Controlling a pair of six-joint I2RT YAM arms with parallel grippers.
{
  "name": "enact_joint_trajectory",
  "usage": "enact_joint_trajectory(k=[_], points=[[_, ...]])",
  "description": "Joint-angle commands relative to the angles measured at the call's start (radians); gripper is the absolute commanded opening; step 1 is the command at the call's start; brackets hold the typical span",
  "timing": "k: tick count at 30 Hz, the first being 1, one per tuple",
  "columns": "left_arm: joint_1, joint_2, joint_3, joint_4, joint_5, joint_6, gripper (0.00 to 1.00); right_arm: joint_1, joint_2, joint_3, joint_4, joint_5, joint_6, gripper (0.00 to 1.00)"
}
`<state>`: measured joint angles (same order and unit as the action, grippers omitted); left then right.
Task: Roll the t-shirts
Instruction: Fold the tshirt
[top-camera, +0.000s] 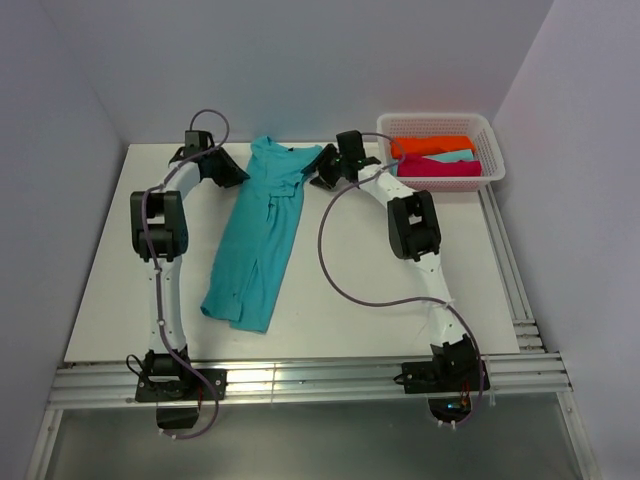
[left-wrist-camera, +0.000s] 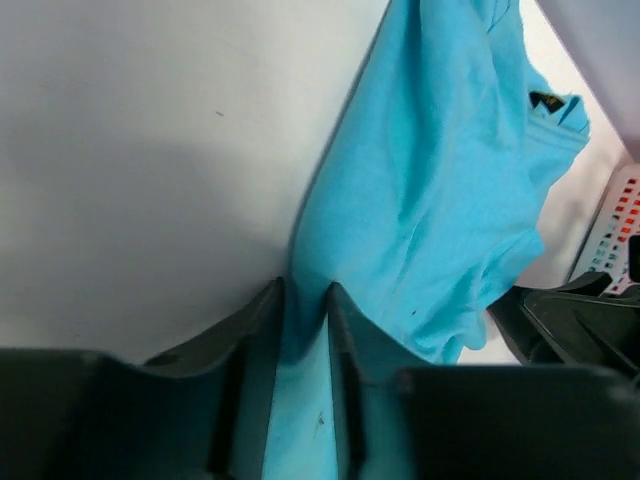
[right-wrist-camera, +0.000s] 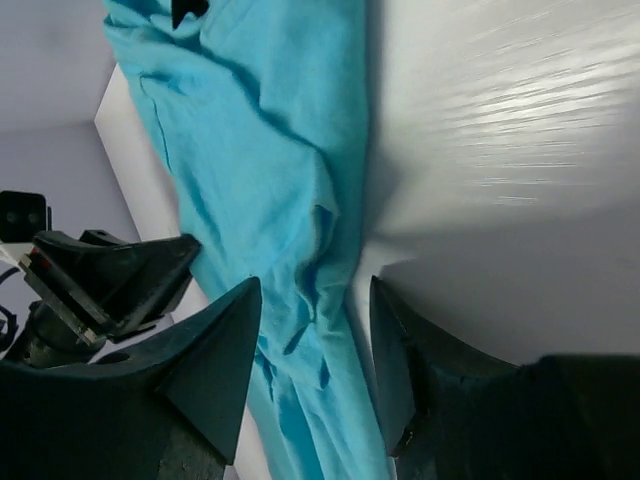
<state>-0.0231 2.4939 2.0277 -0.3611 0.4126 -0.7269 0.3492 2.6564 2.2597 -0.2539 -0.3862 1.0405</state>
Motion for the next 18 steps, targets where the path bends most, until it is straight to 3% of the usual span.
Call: enact_joint_trajectory(k=[1, 9, 18], points=[[0.022, -0.032, -0.024, -0.044, -0.058, 0.021, 0.34, -0.018, -0.11, -0.075, 0.054, -0.016, -0.036, 0.55], [0.046, -0.174, -0.05, -0.102, -0.092, 0.086, 0.41, 0.016, -0.297, -0.247, 0.047, -0.034, -0.082, 0.45], [-0.009, -0.172, 0.025, -0.07, -0.009, 0.06, 0.42, 0.073, -0.302, -0.319, 0.125, -0.031, 0.044, 0.41]])
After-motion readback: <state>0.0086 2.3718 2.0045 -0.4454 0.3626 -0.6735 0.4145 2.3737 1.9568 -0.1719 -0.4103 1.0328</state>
